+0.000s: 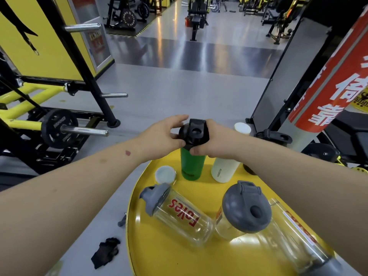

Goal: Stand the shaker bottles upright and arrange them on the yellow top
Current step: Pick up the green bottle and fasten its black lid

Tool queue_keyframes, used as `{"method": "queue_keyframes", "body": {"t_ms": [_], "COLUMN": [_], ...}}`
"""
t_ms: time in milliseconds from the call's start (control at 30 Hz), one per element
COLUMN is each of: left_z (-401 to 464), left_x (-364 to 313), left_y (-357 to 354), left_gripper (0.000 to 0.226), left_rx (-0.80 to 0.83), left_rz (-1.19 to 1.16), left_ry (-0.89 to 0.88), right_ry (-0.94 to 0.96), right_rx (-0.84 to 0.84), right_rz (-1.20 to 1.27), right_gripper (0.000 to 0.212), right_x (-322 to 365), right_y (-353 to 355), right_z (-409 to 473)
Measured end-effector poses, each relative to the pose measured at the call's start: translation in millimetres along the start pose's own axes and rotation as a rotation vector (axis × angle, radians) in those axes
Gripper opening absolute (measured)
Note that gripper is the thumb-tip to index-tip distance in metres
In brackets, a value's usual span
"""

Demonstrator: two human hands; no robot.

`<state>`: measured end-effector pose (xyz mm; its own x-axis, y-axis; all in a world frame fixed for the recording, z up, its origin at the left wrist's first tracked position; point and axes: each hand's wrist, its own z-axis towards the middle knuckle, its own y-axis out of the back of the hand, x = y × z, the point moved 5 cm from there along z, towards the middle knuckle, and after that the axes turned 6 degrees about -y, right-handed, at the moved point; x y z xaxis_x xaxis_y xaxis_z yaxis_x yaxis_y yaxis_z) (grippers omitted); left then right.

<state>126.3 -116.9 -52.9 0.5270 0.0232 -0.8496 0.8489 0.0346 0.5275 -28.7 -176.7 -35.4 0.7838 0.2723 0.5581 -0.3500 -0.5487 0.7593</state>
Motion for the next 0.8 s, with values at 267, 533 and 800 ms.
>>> {"method": "queue_keyframes", "body": {"t_ms": [267, 533, 800], "left_z": [-64, -83, -91], "left_x": [67, 97, 58], "left_y": [-12, -38, -7], "left_gripper": [0.093, 0.091, 0.094], "left_rx": [0.581, 0.516, 0.336], "left_rz": [0.427, 0.374, 0.467], "left_ry": [0.449, 0.383, 0.227], "right_ry": [-0.112, 0.245, 0.291], "right_rx": [-0.115, -0.253, -0.218], "right_rz": [-0.25, -0.473, -0.488], "right_gripper": [0.06, 0.069, 0.067], "right_x": [10, 51, 41], "right_y": [15, -4, 0], "right_z": [-20, -49, -37]}}
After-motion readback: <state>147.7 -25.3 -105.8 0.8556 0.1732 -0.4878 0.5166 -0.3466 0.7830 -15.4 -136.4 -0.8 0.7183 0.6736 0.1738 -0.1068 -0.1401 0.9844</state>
